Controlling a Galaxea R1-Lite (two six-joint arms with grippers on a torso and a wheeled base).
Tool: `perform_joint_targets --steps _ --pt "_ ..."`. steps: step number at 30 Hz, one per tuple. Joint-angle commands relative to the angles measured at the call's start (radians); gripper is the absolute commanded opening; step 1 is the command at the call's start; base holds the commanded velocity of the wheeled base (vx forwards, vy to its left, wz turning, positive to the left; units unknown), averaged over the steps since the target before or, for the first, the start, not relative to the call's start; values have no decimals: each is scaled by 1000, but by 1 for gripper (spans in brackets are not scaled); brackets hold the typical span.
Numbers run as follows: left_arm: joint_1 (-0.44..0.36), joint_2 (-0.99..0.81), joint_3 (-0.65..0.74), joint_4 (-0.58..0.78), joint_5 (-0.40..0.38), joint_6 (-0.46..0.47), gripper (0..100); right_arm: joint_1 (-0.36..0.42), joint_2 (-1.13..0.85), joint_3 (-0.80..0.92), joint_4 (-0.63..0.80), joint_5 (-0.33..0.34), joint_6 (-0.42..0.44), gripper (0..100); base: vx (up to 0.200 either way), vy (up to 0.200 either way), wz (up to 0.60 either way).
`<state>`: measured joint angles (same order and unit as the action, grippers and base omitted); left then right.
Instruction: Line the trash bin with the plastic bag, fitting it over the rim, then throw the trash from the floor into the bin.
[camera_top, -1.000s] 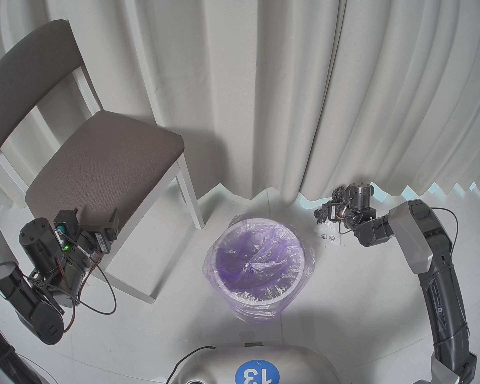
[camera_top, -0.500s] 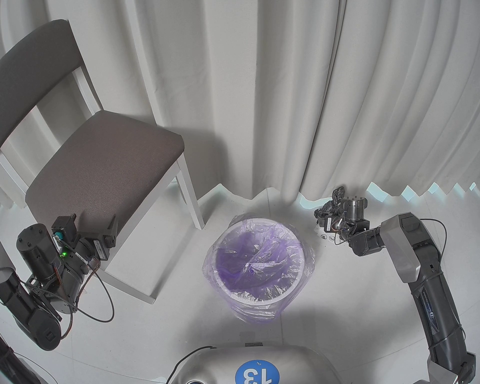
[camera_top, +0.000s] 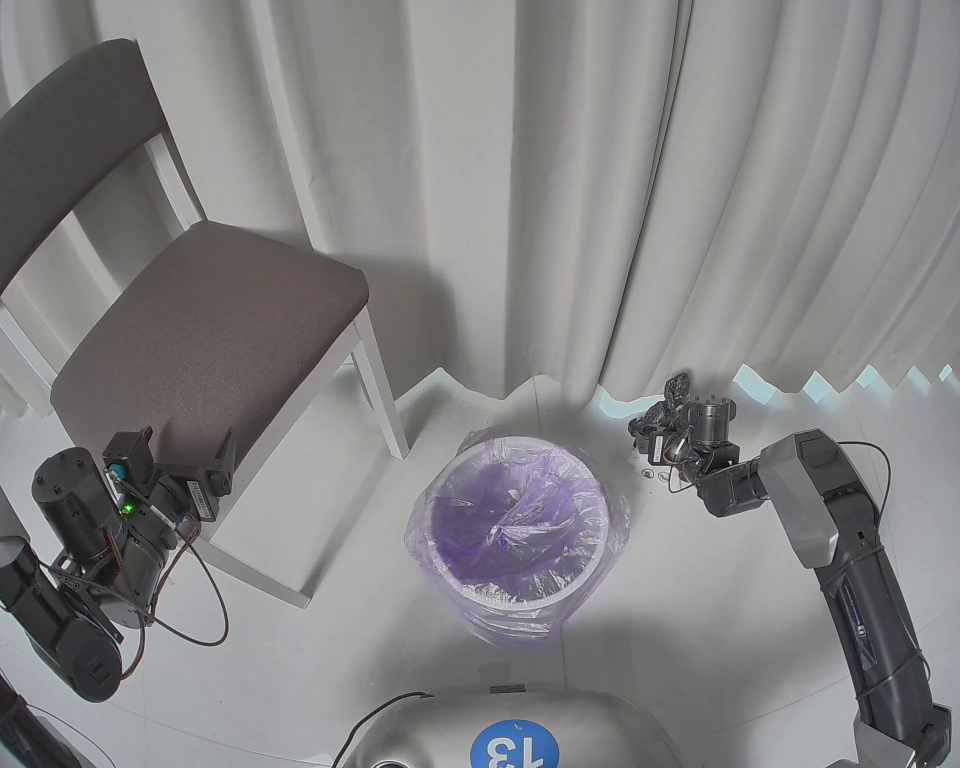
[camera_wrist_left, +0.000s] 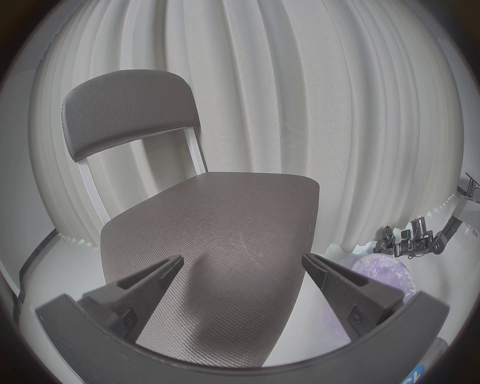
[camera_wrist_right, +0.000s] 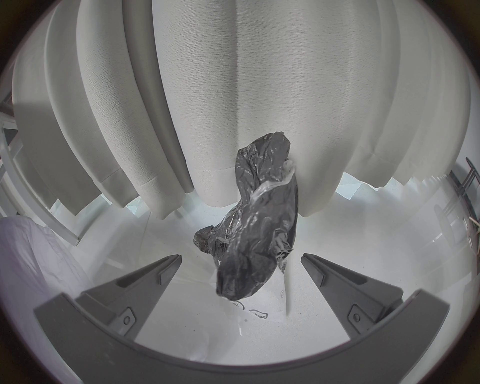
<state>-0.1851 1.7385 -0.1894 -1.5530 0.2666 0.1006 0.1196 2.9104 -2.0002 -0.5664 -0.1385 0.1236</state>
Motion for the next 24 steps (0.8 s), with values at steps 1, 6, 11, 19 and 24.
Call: perform_joint_targets --steps 1,6,11,19,24 --pt "1 -1 1 -18 0 2 100 0 1 0 -4 0 -2 0 0 0 0" --pt "1 1 1 -18 0 2 100 0 -5 0 -17 -7 -13 0 0 0 0" --pt "4 -1 2 -18 2 4 100 0 -10 0 -26 -18 -44 0 0 0 0" --pt "3 -14 22 -18 2 24 100 3 -57 23 -116 -96 -147 0 0 0 0" --pt "-1 -33 33 -18 0 37 100 6 -194 255 -303 -101 -269 0 0 0 0"
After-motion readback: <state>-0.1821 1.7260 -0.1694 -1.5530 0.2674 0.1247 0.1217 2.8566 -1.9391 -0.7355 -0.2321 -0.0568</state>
